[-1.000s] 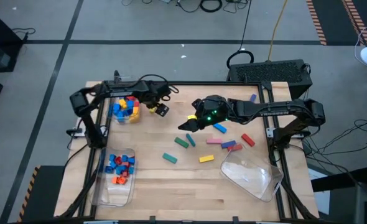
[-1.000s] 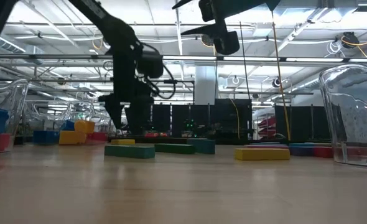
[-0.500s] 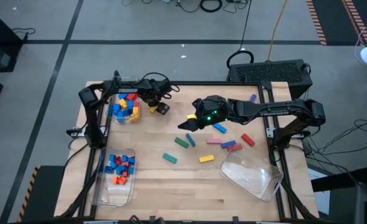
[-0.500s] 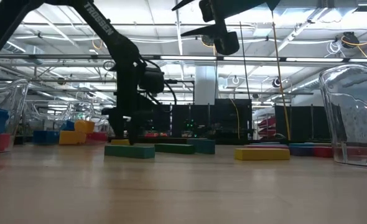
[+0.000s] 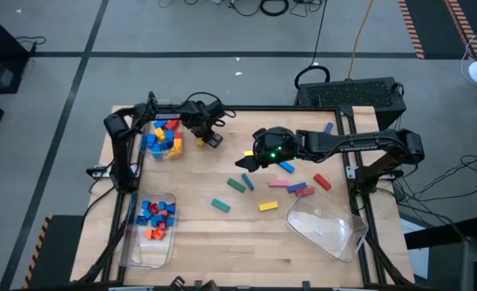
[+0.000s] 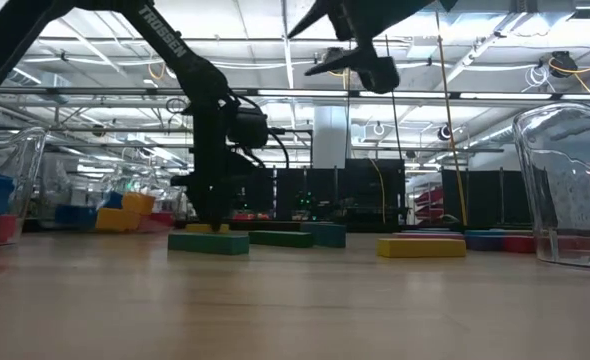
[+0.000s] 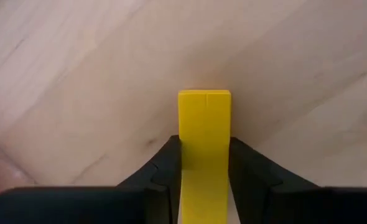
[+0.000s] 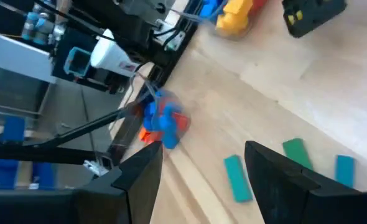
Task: Sort blocks by size
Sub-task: Put the yellow rectangular block into the bottom right transparent bin, then put the blue rectangular block into the bottom right transparent bin
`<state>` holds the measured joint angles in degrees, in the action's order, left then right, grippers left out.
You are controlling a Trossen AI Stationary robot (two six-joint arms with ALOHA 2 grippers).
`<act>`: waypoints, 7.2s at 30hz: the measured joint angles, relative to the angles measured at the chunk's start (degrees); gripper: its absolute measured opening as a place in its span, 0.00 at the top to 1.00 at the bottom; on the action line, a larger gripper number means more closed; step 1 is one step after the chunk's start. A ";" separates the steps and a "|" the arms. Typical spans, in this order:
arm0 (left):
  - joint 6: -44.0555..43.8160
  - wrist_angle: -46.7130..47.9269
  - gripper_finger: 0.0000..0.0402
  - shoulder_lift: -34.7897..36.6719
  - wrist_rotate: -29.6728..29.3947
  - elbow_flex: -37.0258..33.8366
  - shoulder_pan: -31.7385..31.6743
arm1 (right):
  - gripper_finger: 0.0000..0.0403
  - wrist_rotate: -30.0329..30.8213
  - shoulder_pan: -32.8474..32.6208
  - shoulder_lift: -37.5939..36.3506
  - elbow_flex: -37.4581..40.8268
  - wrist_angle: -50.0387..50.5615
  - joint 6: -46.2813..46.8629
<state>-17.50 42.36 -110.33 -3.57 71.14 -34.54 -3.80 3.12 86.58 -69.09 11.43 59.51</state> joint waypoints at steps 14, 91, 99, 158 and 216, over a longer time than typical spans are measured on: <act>-0.13 1.08 0.75 1.32 9.96 13.56 3.26 | 0.47 21.82 -9.53 -9.36 -0.04 28.42 2.88; -19.21 -43.71 0.75 7.33 21.66 22.97 26.54 | 0.78 26.98 -12.86 -33.13 32.42 -34.84 -18.94; -19.49 -42.53 0.73 6.38 21.90 22.97 26.52 | 0.79 25.64 -13.09 -34.12 32.27 -27.09 -12.81; 7.50 -14.47 0.38 6.46 16.96 22.99 27.74 | 0.43 8.51 -29.42 -14.90 3.34 70.58 -13.45; 8.94 -5.52 0.38 8.07 12.02 22.97 29.24 | 0.94 -14.23 -31.10 -19.17 18.87 72.84 -4.97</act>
<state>-8.56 36.83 -102.26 8.45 94.11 -5.30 -18.04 -27.98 67.41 -50.22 84.27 54.54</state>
